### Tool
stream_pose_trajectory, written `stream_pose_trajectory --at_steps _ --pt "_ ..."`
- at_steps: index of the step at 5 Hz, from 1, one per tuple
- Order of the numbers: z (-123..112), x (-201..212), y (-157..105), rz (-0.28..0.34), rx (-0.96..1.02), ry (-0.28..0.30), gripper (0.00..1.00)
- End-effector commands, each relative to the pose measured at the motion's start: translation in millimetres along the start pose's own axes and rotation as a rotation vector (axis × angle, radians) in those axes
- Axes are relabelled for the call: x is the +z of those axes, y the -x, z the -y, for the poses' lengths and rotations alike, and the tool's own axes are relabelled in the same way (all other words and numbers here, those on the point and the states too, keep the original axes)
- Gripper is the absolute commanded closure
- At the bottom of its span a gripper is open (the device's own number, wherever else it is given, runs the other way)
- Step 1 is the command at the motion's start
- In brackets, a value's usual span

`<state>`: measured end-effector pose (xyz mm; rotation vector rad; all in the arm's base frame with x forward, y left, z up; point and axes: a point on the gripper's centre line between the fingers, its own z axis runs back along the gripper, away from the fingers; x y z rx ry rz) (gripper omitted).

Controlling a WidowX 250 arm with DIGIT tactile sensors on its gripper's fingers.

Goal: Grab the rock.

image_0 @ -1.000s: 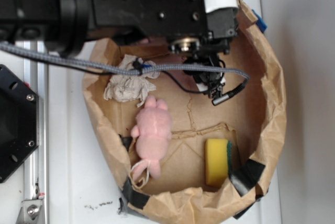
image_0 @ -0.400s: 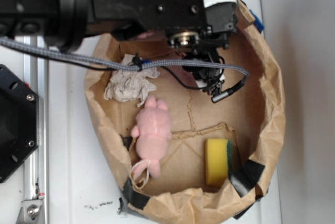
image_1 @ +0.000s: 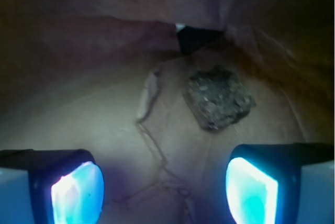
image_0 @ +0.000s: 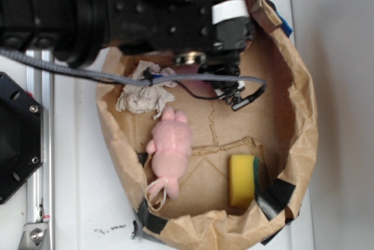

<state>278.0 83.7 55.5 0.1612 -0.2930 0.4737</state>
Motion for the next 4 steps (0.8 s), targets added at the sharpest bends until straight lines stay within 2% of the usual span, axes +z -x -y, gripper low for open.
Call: stream_pose_trajectory --at_steps 1,2,4 --pt "-8.3 19.3 -14.7 0.099 0.123 -0.001 0.00" --pt "-10.6 20.1 -15.9 0.092 0.143 -0.003 0.00" --pt "-20.9 6.1 -27.9 0.129 0.176 -0.033 0.00"
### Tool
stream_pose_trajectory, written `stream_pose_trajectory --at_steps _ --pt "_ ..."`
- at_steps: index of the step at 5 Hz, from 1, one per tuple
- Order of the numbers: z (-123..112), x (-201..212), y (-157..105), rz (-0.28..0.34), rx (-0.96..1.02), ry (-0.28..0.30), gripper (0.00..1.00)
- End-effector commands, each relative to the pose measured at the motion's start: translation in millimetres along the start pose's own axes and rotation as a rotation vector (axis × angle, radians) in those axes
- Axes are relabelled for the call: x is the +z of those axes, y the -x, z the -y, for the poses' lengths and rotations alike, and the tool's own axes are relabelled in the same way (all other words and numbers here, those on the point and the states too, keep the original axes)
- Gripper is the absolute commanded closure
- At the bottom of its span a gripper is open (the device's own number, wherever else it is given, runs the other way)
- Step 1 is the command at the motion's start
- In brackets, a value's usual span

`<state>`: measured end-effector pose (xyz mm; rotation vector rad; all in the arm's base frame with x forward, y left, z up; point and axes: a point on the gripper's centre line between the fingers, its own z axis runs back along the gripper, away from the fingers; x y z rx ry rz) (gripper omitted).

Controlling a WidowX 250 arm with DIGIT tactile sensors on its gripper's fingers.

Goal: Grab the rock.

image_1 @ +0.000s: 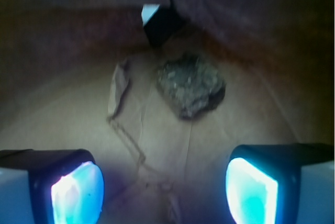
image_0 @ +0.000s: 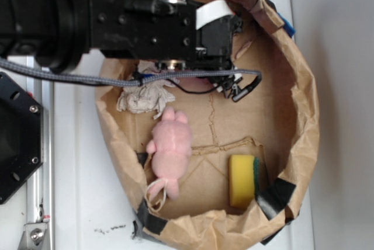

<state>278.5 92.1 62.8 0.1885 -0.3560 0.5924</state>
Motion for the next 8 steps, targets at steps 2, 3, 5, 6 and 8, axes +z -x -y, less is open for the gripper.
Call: stream_pose_trajectory --at_steps 2,3,5,6,8 --pt "-14.1 -13.0 -30.0 0.059 0.072 -0.027 0.00" --pt "-16.3 -12.7 -35.0 0.065 0.088 -0.027 0.00" --pt "-19.0 -19.3 -38.5 0.076 0.082 -0.058 0.00" --pt "-22.1 -25.3 -39.4 0.078 0.083 -0.074 0.00" --pt "-23.7 -42.2 -41.7 0.060 0.071 -0.104 0.00"
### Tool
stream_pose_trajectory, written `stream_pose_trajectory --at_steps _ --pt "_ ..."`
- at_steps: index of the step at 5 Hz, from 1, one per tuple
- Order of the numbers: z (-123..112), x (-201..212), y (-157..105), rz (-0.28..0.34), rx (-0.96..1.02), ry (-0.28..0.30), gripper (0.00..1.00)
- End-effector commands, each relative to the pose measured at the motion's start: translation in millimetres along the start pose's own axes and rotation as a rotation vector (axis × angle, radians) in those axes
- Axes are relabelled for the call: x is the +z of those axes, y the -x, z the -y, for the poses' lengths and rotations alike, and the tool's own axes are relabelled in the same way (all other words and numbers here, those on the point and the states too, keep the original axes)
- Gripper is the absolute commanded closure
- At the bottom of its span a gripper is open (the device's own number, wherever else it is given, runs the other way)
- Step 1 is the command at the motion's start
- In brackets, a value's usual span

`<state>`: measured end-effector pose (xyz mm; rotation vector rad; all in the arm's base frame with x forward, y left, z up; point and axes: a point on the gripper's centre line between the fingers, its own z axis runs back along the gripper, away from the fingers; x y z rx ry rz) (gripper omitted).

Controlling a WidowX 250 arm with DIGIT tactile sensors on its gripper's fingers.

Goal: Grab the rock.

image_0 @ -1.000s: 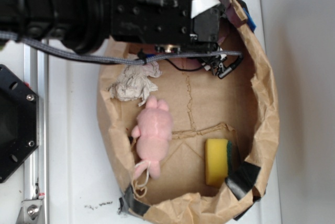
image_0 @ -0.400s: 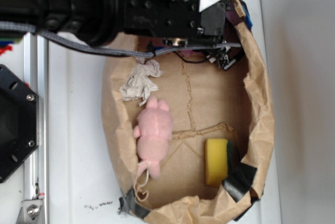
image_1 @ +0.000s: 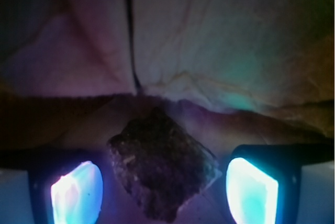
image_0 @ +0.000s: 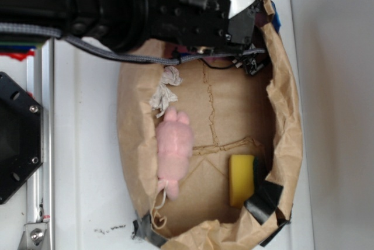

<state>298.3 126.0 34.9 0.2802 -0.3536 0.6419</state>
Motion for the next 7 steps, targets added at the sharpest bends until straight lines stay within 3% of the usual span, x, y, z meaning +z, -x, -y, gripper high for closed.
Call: stream_pose_trajectory --at_steps 1,2,4,5,6,7 --pt "-2.1 -6.1 -20.9 0.040 0.018 -0.018 0.00" --pt "-1.1 -6.8 -23.8 0.033 0.038 0.001 1.00" --pt "-2.7 -3.9 -26.9 0.037 0.028 0.017 1.00" --pt "-1.0 9.0 -26.1 0.024 -0.002 0.061 1.00" --pt "5.3 41.4 -17.5 0.007 -0.063 0.140 1.00" --pt "20.4 80.1 -10.6 -0.026 -0.206 0.258 1.00"
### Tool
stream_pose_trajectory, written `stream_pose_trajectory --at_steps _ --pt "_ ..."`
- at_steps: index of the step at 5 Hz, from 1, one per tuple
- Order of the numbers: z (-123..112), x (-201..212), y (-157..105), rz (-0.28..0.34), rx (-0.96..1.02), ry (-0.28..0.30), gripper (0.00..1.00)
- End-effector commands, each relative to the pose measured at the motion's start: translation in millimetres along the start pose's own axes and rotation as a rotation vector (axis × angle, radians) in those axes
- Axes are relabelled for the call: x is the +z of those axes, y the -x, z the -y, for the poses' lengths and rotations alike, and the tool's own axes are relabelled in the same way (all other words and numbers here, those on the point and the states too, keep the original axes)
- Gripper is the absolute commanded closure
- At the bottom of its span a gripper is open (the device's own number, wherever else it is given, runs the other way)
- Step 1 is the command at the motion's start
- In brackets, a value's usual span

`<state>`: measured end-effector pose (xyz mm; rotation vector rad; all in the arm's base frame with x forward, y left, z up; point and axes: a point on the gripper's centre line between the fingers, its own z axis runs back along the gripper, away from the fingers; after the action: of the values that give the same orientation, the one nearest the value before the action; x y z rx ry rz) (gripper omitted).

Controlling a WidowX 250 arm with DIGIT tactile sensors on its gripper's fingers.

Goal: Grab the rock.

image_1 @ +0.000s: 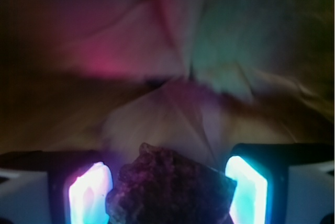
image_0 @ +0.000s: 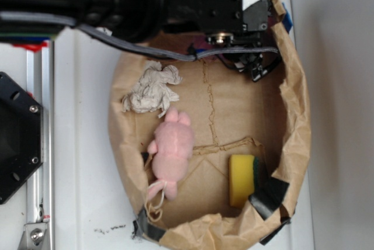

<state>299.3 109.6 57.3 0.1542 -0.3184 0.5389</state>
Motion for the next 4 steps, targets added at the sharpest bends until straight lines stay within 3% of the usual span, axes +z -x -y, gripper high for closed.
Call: stream_pose_trajectory --at_steps 1,2,3,4 --pt "31.6 79.0 -4.7 -0.016 -0.247 0.211 1.00" --pt "36.5 105.9 -12.5 -0.109 -0.335 0.315 1.00" --pt "43.0 121.5 -11.9 -0.133 -0.428 0.257 1.00" --pt "46.3 136.8 -4.5 -0.176 -0.526 0.254 1.00"
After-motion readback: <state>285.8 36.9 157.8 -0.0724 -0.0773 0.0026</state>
